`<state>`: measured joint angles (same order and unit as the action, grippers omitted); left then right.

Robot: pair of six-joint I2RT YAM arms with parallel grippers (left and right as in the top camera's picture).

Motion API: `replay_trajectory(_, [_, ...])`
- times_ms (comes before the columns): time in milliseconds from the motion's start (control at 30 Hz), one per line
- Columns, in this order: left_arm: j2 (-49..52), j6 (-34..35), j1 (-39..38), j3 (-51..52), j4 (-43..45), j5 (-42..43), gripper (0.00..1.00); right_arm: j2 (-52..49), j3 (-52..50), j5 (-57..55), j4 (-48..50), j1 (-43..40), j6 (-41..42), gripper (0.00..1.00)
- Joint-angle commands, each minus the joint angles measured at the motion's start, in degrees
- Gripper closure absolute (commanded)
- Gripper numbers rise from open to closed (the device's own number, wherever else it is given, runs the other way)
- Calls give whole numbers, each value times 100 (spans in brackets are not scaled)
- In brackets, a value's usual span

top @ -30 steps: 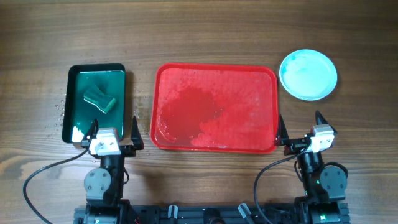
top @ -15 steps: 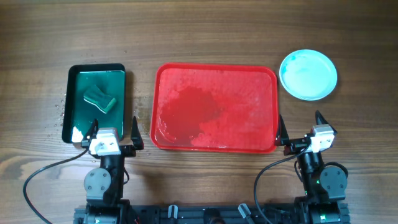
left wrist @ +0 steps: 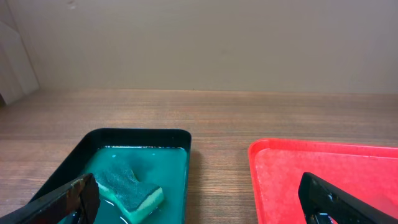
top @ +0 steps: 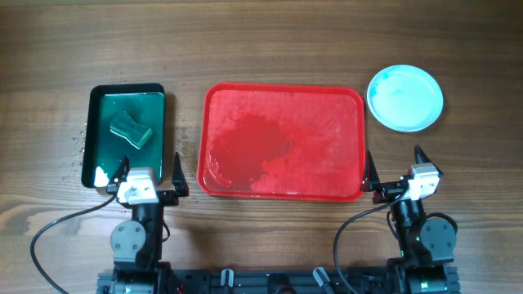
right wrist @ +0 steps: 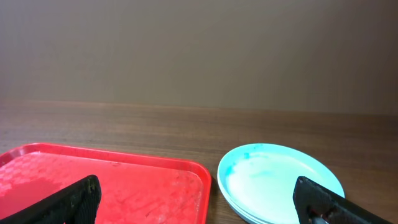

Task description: Clean dirty plates on tray and stack at the side

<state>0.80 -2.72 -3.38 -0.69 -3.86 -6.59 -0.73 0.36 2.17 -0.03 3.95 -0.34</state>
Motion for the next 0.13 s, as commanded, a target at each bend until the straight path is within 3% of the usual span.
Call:
replay_trajectory(0, [-59, 15, -26, 35, 26, -35, 0, 46, -7, 92, 13, -26, -79, 0])
replay_trajectory(100, [-57, 15, -26, 35, 26, -35, 0, 46, -7, 90, 11, -26, -76, 0])
